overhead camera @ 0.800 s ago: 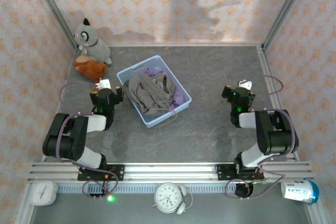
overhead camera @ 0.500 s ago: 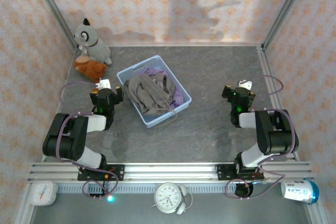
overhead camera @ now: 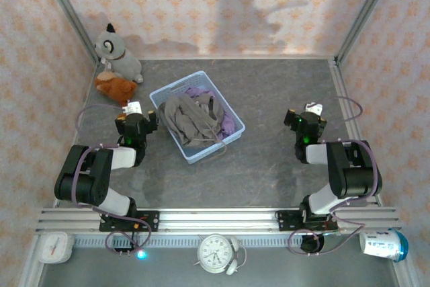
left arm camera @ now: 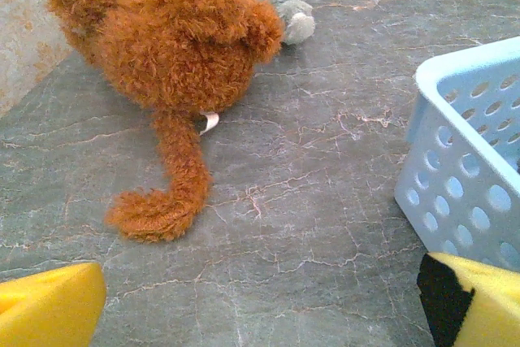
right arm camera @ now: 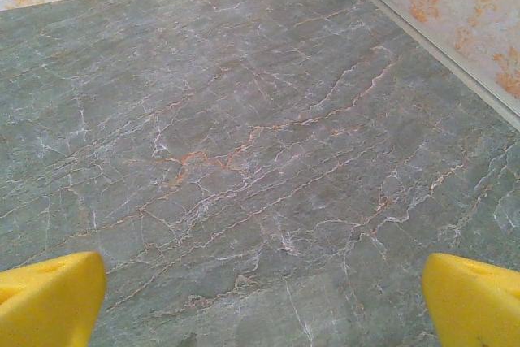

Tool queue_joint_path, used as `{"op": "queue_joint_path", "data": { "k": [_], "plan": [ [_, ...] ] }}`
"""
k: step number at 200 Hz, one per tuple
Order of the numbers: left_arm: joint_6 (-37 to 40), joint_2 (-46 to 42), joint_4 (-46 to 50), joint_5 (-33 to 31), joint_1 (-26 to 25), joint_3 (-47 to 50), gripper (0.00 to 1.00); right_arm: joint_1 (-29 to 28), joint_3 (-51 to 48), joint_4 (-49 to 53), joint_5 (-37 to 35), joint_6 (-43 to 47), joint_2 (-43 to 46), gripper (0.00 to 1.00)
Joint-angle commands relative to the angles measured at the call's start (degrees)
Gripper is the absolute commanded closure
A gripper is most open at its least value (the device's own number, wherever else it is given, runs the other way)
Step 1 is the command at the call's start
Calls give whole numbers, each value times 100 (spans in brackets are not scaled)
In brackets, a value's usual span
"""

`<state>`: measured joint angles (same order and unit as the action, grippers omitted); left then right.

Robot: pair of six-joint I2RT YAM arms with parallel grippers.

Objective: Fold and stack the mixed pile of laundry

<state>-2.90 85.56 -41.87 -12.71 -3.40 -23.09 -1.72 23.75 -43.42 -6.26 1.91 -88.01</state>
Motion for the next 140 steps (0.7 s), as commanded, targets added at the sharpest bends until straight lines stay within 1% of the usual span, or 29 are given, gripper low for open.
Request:
{"op": "queue_joint_path", "data": {
  "k": [1, 29, 38, 47, 62, 72, 86, 106, 122, 140],
  "plan": [
    [124, 5, -181, -191, -46, -55, 0, -31, -46, -237, -213, -103, 85, 1],
    [131, 1, -203, -196, -45, -46, 0, -35, -64, -271, -209, -102, 107, 1],
    [75, -54, -115, -320, -48, -71, 0, -32, -64, -275, -220, -91, 123, 1],
    [-12, -158, 33, -471, -44, -109, 0, -36, -3, -57, -293, -135, 227, 1],
    [70, -269, 127, -371, -58, -139, 0, -31, 149, 486, -341, -140, 522, 1],
    [6, -507, 922, -472, -72, -451, 0, -31, 338, 1016, -368, -157, 755, 1],
    [-139, -805, 2188, -618, -72, -1023, 0, -31, 800, 2268, -451, -345, 1050, 1],
    [-362, -1227, 2974, -576, -73, -1450, 0, -33, 1278, 3618, -531, -757, 1358, 1],
    [-769, -1465, 3995, -492, -73, -1957, 0, -32, 1570, 4478, -183, -1053, 1598, 1],
    [-1387, -1542, 5284, -330, -73, -2648, 0, -39, 2083, 5625, 413, -1570, 1747, 1]
  ]
}}
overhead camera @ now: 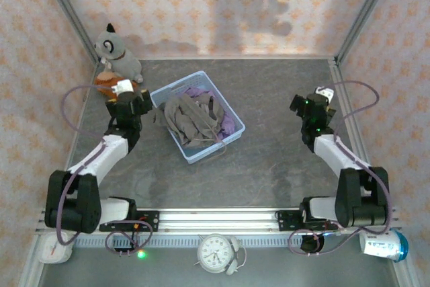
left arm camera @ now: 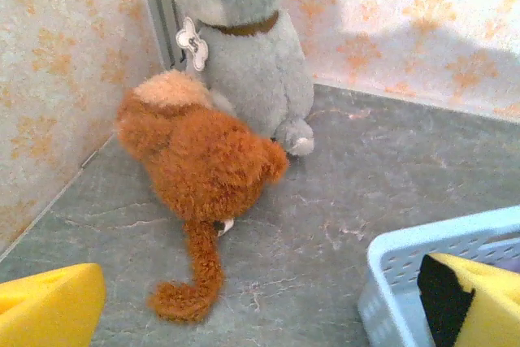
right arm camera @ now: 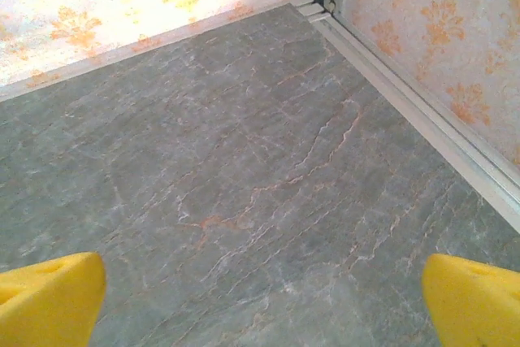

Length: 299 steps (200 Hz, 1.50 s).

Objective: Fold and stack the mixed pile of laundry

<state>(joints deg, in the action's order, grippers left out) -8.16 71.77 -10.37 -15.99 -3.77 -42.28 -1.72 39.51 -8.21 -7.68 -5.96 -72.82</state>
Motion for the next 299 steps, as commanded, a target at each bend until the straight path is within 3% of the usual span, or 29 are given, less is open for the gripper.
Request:
{"op": "queue_joint_path", "data": {
  "k": [1, 25, 57, 90, 117, 161, 209, 263, 299],
  "plan": [
    [-892, -163, 2197, 3, -36, -760, 0, -39, 533, 2156, 591, -819, 235, 1],
    [-1795, -185, 3353, 366, -53, -1261, 0, -196, 1195, 3410, 1350, -1180, 210, 0],
    [-2660, -277, 4051, 794, -288, -1320, 0, -696, 1762, 4445, 2130, -1122, 81, 11],
    [-3544, -512, 4180, 896, -616, -933, 0, -1251, 1898, 4667, 2767, -1393, -154, 22],
    [-3861, -612, 4369, 1065, -715, -798, 0, -1925, 1975, 4372, 2842, -1807, -527, 27],
    [-3805, -632, 4595, 1418, -738, -751, 0, -2760, 2463, 3945, 2247, -2283, -1500, 38],
    [-3833, -936, 4491, 1536, -737, -348, 0, -2883, 2708, 3608, 2079, -2997, -2281, 58],
    [-3960, -945, 4502, 1669, -739, -154, 0, -2906, 2912, 4131, 1214, -3571, -2359, 95],
    [-3908, -861, 4574, 1694, -744, -309, 0, -2431, 2908, 4867, 500, -3113, -1897, 100]
  ]
}}
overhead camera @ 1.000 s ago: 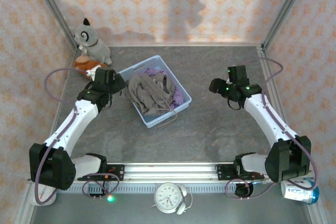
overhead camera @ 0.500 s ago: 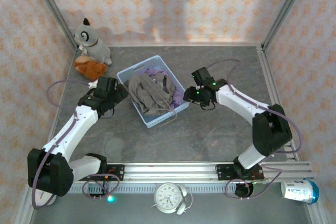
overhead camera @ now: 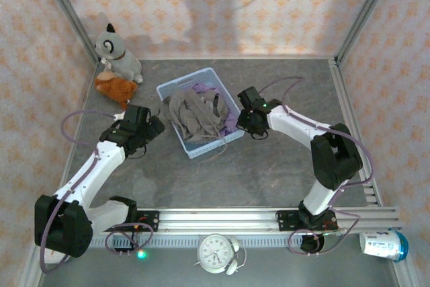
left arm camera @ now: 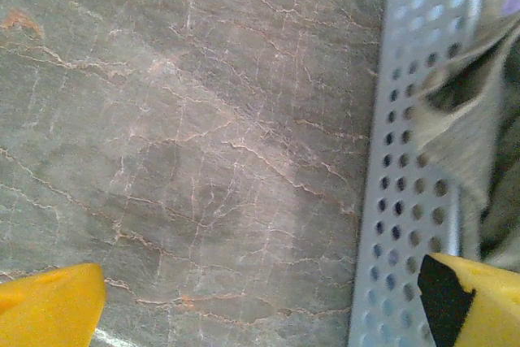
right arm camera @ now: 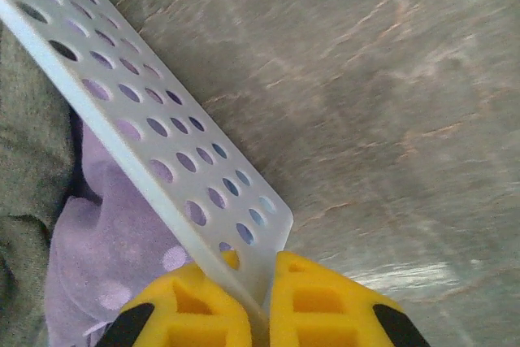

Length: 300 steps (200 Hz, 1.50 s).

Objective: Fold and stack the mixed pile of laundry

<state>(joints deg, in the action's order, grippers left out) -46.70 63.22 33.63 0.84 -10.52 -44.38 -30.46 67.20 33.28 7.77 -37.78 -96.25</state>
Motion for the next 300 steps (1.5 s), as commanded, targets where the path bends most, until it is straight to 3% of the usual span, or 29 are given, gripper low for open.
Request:
{"op": "queue_joint_path", "data": {
  "k": [1, 67, 119, 143, 159, 183, 209, 257, 300],
  "plan": [
    [-48, -5, 177, 12, -66, -107, 0, 466, 133, 730, -1061, 96, 461, 100],
    [-25, 327, 18, 144, -188, -282, 0, 2776, -155, 1697, -1539, 2356, 1389, 100],
    [-60, 893, -168, 103, -580, -681, 0, 4447, 200, 2010, -2015, 2959, 921, 100],
    [-73, 1227, -219, 92, -800, -972, 0, 4865, 650, 2233, -1960, 2878, 609, 76],
    [-56, 1435, -201, 92, -966, -1214, 0, 4851, 948, 2323, -1515, 2806, 685, 57],
    [11, 1710, -105, 98, -1191, -1585, 0, 4723, 1200, 2255, -178, 2762, 1019, 35],
    [19, 2002, -132, 230, -1399, -1884, 0, 4273, 1507, 2179, 875, 2767, 1142, 24],
    [115, 2563, -81, 372, -1688, -2506, 0, 2988, 1583, 2049, 315, 2620, 800, 21],
    [148, 2864, 7, 571, -1873, -2927, 0, 2095, 1762, 1937, -646, 2467, -95, 20]
  ]
}}
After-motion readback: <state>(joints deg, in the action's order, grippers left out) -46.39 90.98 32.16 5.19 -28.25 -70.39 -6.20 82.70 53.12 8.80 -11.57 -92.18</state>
